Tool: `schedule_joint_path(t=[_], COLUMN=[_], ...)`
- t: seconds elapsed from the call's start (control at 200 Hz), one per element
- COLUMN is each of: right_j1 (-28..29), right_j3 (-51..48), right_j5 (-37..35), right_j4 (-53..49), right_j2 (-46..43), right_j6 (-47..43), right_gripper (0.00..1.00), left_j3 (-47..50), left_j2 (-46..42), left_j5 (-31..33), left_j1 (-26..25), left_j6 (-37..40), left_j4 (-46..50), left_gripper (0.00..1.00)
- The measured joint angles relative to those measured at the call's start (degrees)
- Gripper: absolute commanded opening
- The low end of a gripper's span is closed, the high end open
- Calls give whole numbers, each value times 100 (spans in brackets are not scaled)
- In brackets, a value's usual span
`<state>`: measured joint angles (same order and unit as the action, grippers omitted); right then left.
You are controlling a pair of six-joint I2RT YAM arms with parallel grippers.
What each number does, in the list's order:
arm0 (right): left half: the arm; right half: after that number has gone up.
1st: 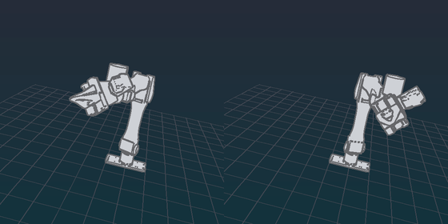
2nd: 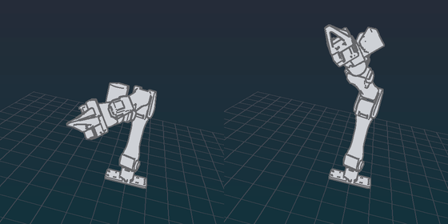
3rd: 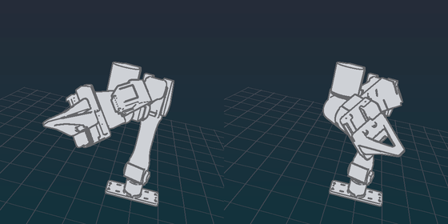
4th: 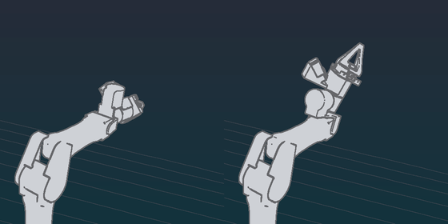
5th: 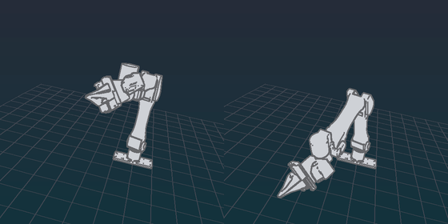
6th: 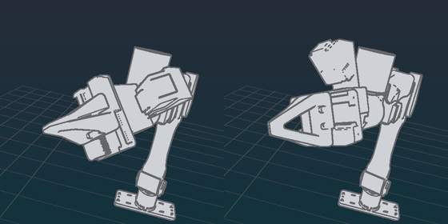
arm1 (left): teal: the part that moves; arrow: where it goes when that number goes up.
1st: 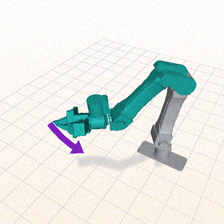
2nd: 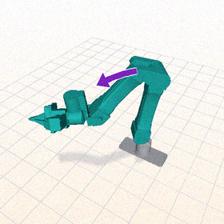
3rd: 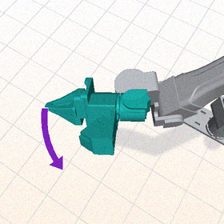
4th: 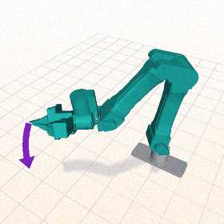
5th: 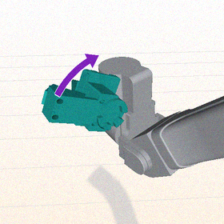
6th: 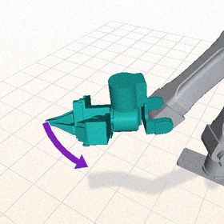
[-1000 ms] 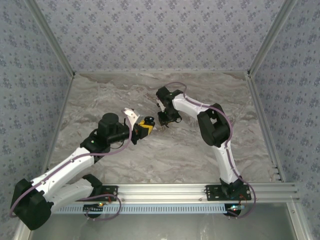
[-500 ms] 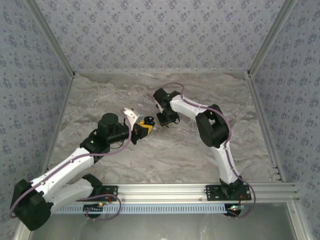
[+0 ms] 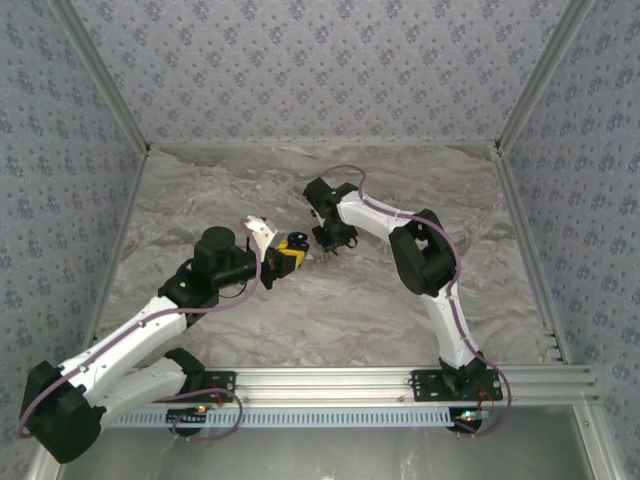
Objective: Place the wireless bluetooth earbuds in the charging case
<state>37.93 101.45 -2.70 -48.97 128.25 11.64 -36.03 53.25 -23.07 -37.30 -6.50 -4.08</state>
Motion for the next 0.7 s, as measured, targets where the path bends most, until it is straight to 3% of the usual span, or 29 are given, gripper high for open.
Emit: schedule_joint_path(t=[0.275,0.7], right_j1=[-101,-892], right_j3=[-138,-1659], right_j5=[146,1307], right_j4=[136,1276], right_j2=[-83,-977], right_j6=[219,697], right_gripper=[22,20], left_j3=[0,0], left_j2=[0,343], left_j5=[0,63], left_j1=[0,0], left_j6=[0,-37], left_j4=[7,-72], left_gripper=[19,19])
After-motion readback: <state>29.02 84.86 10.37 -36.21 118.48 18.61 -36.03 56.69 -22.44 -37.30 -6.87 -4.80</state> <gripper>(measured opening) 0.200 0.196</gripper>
